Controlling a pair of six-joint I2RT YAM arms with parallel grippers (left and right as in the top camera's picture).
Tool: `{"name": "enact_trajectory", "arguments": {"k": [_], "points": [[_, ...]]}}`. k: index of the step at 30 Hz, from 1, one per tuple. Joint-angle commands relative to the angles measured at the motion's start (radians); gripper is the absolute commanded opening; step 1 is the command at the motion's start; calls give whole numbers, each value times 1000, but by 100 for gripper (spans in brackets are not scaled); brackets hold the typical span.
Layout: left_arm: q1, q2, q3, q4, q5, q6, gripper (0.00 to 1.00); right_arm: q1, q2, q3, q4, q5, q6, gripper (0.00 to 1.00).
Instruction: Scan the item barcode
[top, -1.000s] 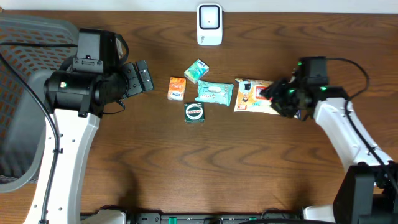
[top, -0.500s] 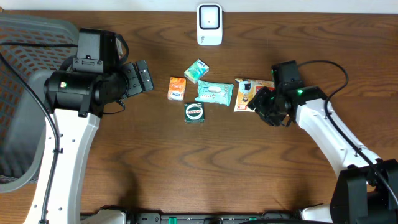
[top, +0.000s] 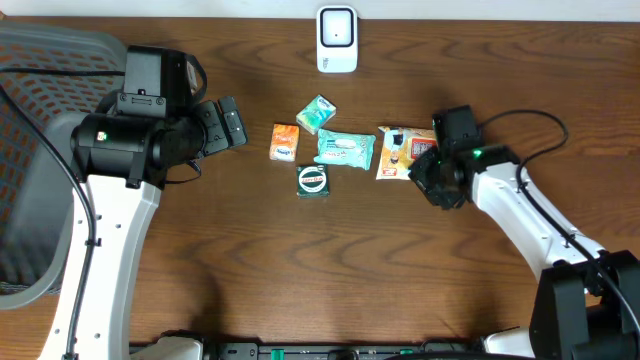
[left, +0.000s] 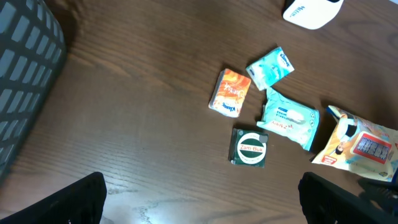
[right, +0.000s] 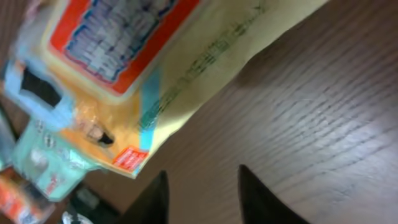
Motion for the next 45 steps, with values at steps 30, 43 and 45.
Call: {"name": "enact_trajectory", "arguments": {"k": [30, 43, 45], "points": [[4, 0, 12, -3, -6, 6, 98, -111, 7, -72, 20, -51, -18, 5], [4, 0, 12, -3, -6, 6, 98, -108, 7, -241, 292, 32, 49, 5], [4, 0, 12, -3, -6, 6, 98, -116, 7, -249, 324, 51, 49, 6]]}}
